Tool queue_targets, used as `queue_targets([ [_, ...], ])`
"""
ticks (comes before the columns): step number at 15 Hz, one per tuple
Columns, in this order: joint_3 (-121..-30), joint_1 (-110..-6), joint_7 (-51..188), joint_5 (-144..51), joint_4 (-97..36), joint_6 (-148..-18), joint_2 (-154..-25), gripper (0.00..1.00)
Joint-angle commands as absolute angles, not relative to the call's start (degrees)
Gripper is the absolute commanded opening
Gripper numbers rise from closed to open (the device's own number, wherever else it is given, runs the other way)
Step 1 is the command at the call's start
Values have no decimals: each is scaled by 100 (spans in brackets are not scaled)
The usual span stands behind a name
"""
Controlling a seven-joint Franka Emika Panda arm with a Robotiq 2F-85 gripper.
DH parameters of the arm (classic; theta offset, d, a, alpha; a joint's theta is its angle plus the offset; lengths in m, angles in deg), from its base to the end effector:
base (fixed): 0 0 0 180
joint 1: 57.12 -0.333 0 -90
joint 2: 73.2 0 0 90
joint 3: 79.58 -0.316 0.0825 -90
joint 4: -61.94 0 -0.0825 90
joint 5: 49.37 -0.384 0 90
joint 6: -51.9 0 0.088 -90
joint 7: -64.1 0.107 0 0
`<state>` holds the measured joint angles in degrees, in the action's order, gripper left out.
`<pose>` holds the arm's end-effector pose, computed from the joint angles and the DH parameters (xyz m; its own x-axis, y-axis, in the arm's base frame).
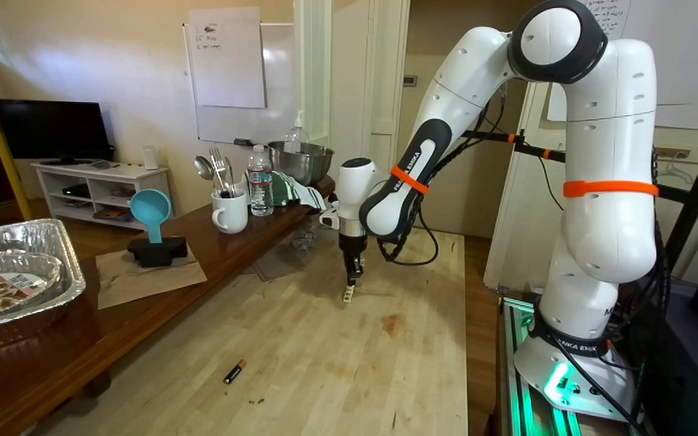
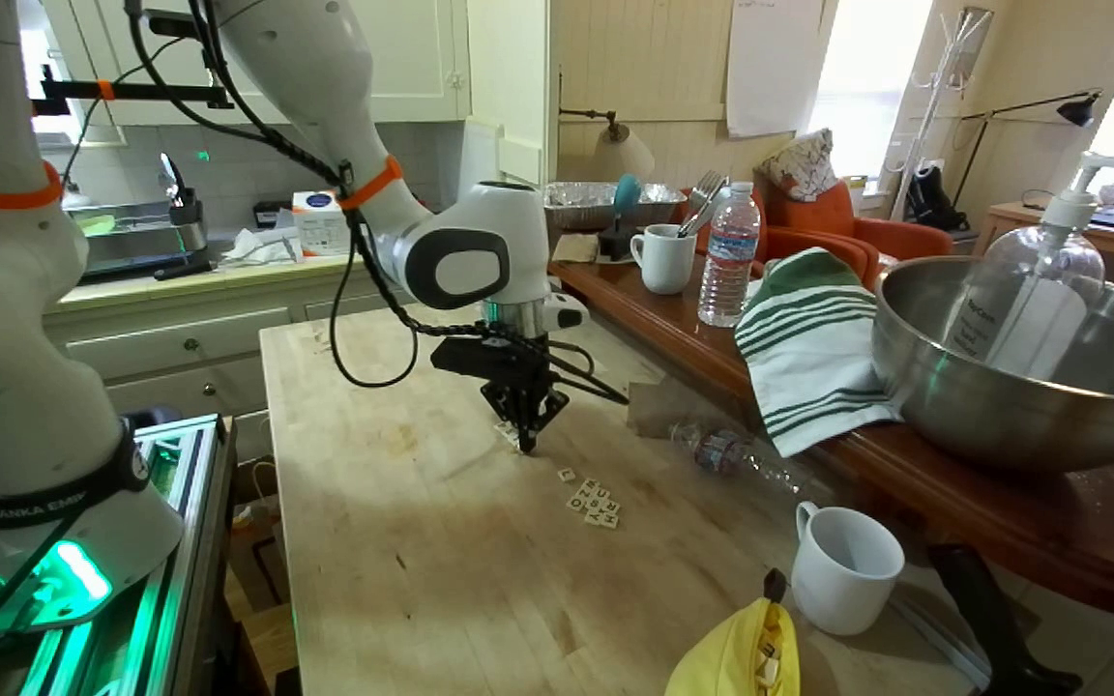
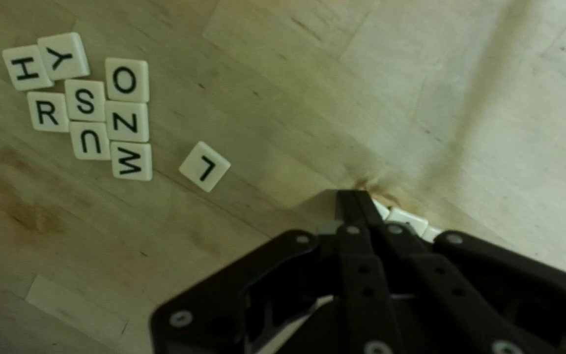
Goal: Put 5 letter blocks in a line
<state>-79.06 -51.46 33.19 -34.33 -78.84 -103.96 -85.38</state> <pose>0.4857 -0.0432 0.2170 0.7853 0.6184 -0.0307 0.6171 -0.7775 0.1213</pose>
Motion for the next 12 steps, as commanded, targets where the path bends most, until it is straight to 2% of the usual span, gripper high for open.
queue_targets([
  [1,-7900,-5184,3202,-3226,-8020,-10473,-8561,0],
  [12,-7873,-5207,3191,-2980,-8027,-10488,-8514,0],
])
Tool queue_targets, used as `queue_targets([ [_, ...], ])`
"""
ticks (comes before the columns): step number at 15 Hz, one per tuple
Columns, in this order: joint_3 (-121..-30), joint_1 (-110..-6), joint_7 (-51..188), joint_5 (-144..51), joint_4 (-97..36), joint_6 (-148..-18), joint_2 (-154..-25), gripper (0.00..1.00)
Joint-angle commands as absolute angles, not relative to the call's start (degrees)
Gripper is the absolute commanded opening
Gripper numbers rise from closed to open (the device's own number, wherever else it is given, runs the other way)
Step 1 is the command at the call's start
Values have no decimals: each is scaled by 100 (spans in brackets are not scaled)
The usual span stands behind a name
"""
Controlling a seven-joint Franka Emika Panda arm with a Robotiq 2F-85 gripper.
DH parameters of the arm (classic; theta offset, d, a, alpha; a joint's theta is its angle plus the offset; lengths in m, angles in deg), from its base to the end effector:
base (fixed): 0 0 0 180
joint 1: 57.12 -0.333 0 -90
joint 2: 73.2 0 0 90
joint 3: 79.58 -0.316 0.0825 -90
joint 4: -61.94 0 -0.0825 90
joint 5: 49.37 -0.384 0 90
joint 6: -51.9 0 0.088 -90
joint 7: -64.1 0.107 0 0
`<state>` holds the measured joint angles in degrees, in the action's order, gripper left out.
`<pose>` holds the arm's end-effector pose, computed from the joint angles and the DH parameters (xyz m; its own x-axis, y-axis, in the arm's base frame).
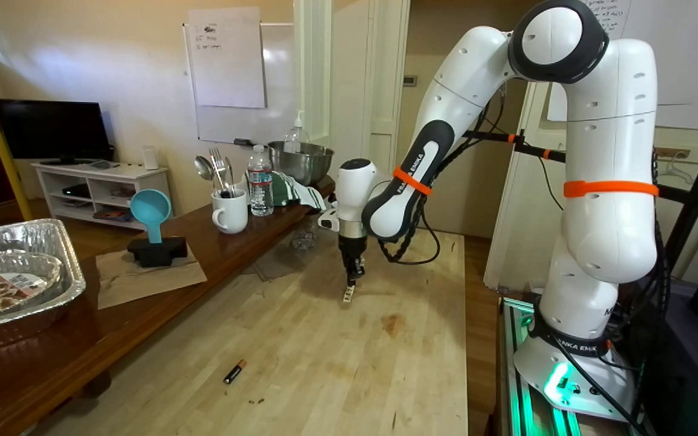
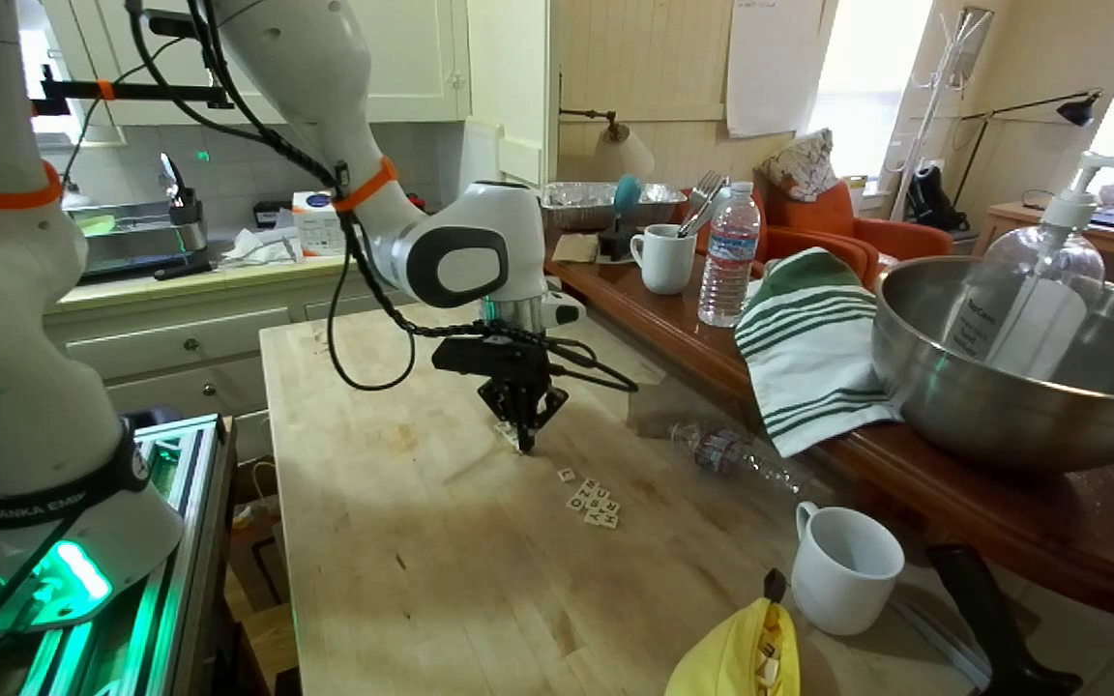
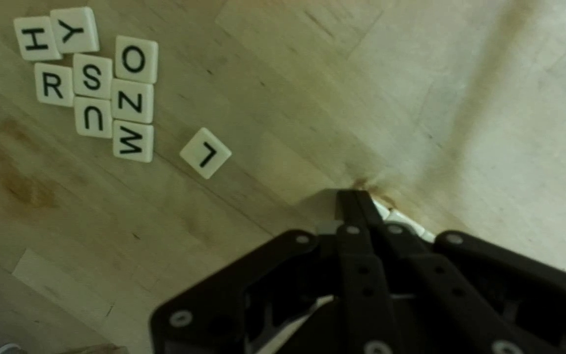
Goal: Put 5 letter blocks in a line
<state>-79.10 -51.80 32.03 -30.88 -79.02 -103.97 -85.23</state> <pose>0.4847 -0.0377 0.2169 0.7329 0.6782 -0.0533 0.6781 -0.7218 0.1385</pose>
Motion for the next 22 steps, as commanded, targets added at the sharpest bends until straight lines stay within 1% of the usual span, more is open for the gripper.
queue_targets([
  [1,-7876,-5197,3177,-2999,-8024,-10482,-8485,0],
  [12,-7866,-5182,3163,-3060,-8056,-10472,-8122,0],
  [22,-7593,-5142,4701,-3690,-7708,-10338,-8264,0],
])
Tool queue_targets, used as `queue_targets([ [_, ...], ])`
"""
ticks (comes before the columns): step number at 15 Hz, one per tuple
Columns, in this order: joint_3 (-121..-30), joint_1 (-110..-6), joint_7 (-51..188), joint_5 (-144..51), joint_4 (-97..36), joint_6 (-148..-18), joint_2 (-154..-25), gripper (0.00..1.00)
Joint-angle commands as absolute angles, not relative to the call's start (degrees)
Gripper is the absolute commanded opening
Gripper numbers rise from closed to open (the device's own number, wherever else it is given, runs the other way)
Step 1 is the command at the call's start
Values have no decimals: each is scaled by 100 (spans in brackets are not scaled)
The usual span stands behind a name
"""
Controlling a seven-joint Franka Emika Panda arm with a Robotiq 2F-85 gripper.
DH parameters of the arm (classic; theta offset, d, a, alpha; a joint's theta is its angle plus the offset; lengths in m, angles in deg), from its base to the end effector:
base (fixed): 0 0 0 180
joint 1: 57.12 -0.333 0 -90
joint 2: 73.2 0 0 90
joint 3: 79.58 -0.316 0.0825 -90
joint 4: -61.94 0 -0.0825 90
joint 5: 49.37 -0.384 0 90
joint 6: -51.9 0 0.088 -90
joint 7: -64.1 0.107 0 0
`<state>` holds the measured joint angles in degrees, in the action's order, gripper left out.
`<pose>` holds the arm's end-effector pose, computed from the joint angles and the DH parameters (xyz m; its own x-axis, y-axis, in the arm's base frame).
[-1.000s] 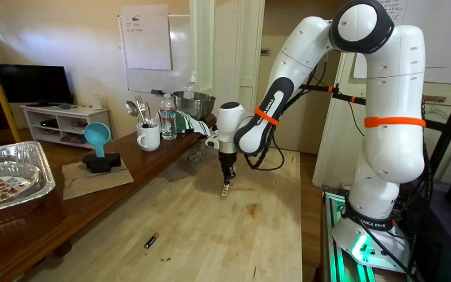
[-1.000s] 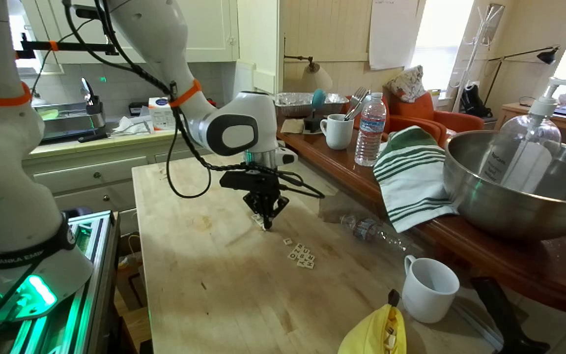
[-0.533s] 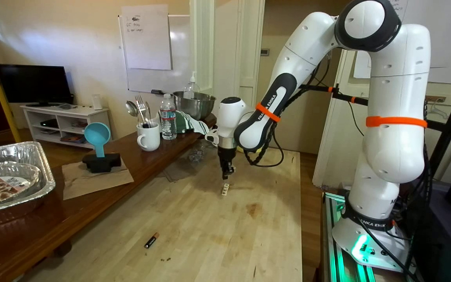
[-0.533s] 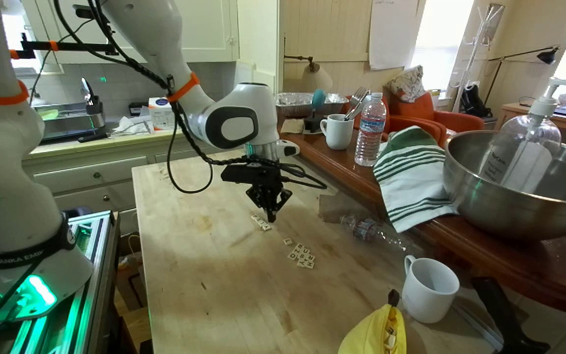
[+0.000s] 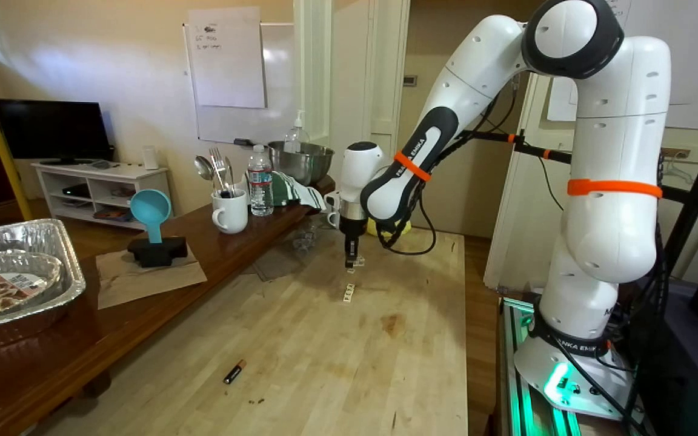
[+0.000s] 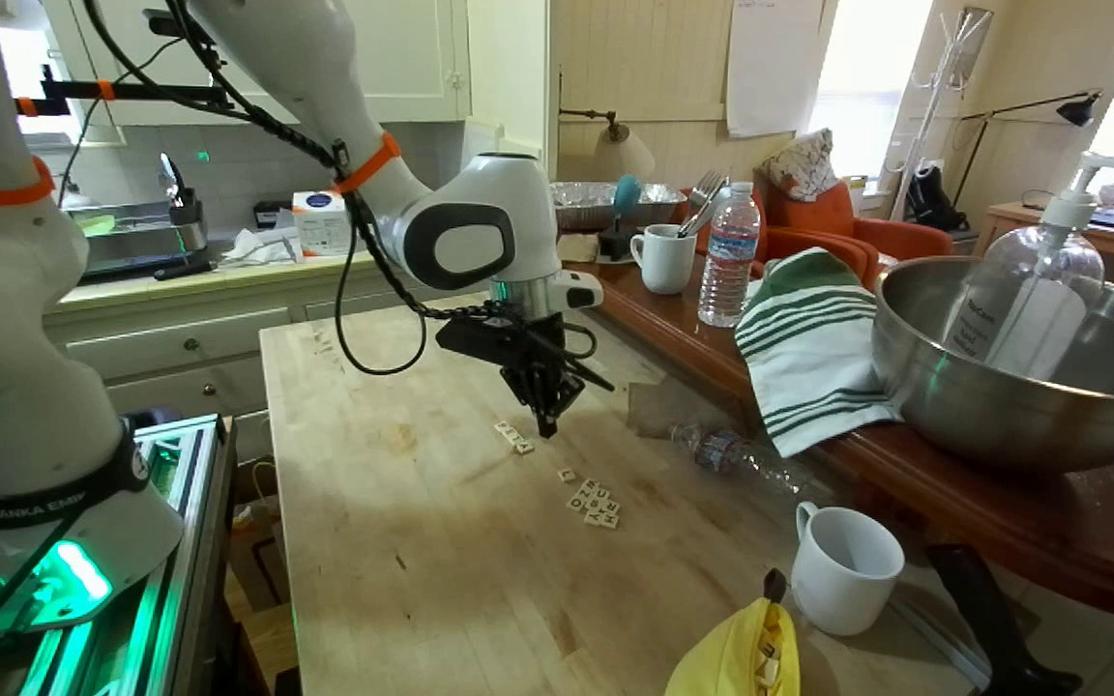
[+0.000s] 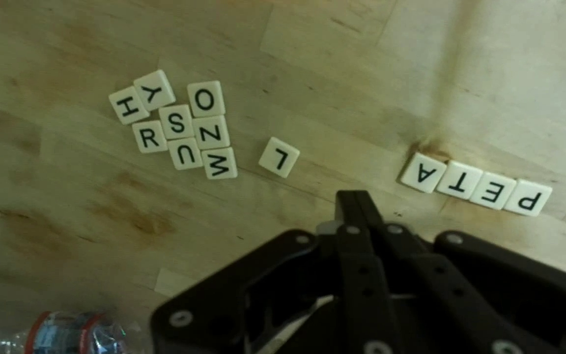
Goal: Put 5 letter blocks in a line
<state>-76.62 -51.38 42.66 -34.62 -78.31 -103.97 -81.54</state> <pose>0.4935 -0.0664 0.2534 0.8965 0.4401 0.0507 0.4264 -0.8884 0.1703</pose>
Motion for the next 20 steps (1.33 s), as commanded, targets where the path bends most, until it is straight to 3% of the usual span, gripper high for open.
queue_targets([
  [1,-7569,-5139,4831,-3759,-7685,-10361,-8294,0],
  [20,-7364,-4916,5334,-4218,-7409,-10958,-9048,0],
])
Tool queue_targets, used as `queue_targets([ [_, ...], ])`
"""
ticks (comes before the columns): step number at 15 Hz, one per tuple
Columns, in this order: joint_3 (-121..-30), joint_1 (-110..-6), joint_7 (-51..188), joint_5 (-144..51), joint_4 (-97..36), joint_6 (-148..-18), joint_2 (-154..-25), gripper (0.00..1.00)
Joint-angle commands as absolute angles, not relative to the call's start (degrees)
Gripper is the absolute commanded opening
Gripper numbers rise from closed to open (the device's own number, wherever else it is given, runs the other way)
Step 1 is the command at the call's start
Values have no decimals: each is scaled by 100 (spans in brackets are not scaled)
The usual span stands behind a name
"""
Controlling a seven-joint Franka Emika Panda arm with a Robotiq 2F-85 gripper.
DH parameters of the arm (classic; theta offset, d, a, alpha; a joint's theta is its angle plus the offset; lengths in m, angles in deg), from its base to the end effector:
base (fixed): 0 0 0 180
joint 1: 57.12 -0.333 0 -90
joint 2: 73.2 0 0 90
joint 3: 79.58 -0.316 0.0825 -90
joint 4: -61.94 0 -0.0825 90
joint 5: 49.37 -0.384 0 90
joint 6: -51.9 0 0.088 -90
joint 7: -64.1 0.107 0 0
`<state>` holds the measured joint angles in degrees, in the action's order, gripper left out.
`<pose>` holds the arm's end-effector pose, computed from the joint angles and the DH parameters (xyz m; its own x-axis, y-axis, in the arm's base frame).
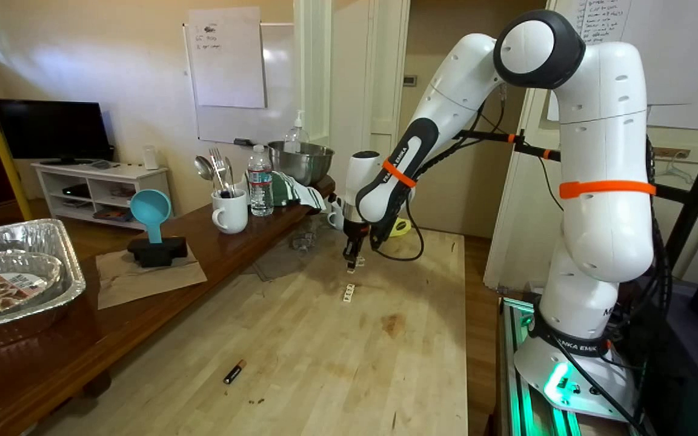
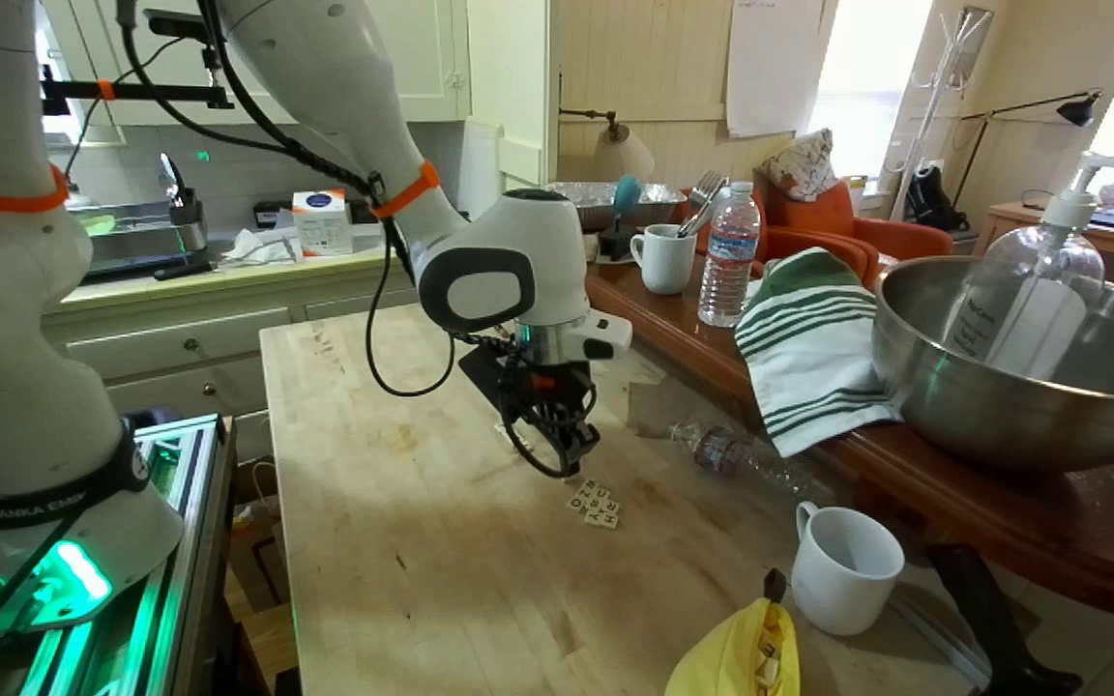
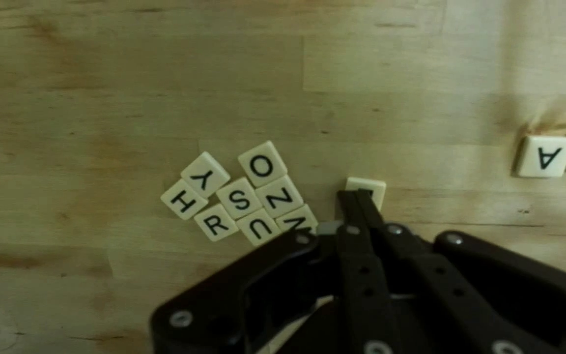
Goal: Put 5 letter blocks in a line
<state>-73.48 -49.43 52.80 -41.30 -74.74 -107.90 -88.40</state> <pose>0.5042 -0.1183 0.2231 0.9892 0.0969 0.1102 0.0838 -0.9895 0.1178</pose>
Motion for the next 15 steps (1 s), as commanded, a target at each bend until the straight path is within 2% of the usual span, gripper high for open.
queue_targets([
  [1,-7366,-4912,5330,-4222,-7404,-10948,-9078,0],
  [15,-7658,-4903,5011,-4384,-7755,-10895,-8883,0],
])
